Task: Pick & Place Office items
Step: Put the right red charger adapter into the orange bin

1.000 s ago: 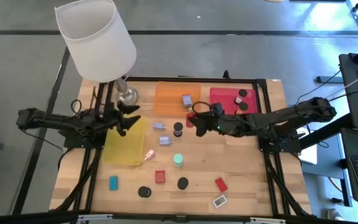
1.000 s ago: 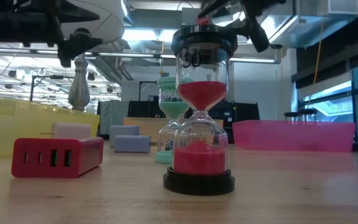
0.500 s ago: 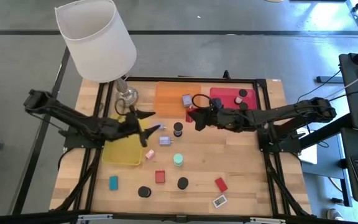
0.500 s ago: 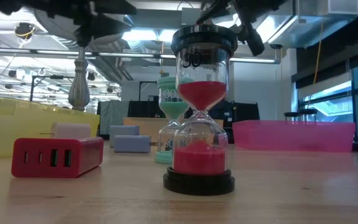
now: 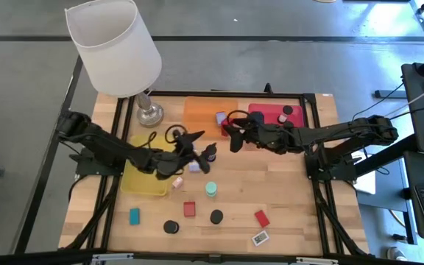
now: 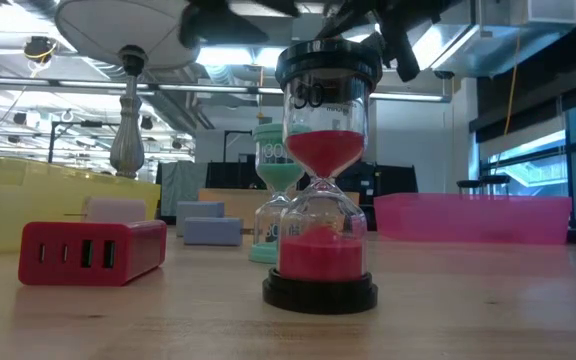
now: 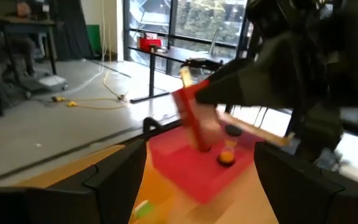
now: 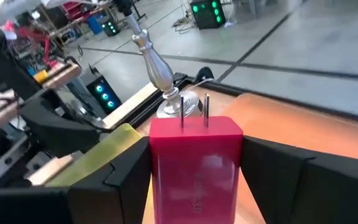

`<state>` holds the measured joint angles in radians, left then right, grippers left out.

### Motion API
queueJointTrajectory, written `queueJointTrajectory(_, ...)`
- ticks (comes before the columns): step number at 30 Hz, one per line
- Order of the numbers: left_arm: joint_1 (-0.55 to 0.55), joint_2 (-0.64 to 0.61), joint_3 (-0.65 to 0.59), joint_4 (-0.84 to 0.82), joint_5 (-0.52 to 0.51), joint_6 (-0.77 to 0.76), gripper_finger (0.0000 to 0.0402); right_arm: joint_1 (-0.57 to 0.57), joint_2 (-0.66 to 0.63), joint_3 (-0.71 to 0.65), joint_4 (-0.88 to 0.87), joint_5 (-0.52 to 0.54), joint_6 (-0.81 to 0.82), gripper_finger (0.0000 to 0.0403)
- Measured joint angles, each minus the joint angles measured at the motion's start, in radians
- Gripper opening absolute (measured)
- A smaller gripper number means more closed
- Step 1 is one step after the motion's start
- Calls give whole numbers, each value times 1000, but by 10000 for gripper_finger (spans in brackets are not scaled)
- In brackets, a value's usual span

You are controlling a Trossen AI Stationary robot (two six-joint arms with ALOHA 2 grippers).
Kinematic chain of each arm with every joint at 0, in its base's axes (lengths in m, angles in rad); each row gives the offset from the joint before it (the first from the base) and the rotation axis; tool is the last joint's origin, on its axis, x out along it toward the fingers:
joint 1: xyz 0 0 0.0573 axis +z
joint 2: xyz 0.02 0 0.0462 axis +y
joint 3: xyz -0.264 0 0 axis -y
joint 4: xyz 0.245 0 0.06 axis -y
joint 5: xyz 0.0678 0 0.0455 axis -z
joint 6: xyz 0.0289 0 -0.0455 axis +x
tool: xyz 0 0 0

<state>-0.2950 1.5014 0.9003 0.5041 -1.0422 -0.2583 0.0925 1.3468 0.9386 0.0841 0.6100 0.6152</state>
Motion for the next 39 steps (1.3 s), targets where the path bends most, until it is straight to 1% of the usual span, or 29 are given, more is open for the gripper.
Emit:
queueJointTrajectory(3,32,32,49,1,86,-26,294,0,0,0,31,-5,-34,213)
queueJointTrajectory(6,61,54,72,0,163,-41,294,0,0,0,77,-60,-79,213)
queueJointTrajectory(8,78,56,75,0,191,-64,294,1,0,0,99,-102,-114,213)
queueJointTrajectory(10,91,56,75,-7,199,-81,294,1,0,0,109,-138,-141,213)
queueJointTrajectory(13,105,55,75,-7,195,-88,294,1,0,0,117,-162,-156,213)
queueJointTrajectory(15,115,55,75,-8,205,-88,294,1,0,0,118,-163,-155,213)
queueJointTrajectory(20,140,55,75,-8,274,-88,294,1,0,0,148,-162,-168,213)
queueJointTrajectory(23,160,55,75,-8,289,-88,294,1,0,0,178,-181,-187,213)
queueJointTrajectory(29,186,55,75,-8,335,-122,294,1,0,0,178,-181,-190,213)
queueJointTrajectory(33,187,55,75,-7,334,-114,277,0,0,0,178,-181,-190,213)
queueJointTrajectory(39,186,55,75,-5,335,-106,217,0,1,0,177,-177,-182,213)
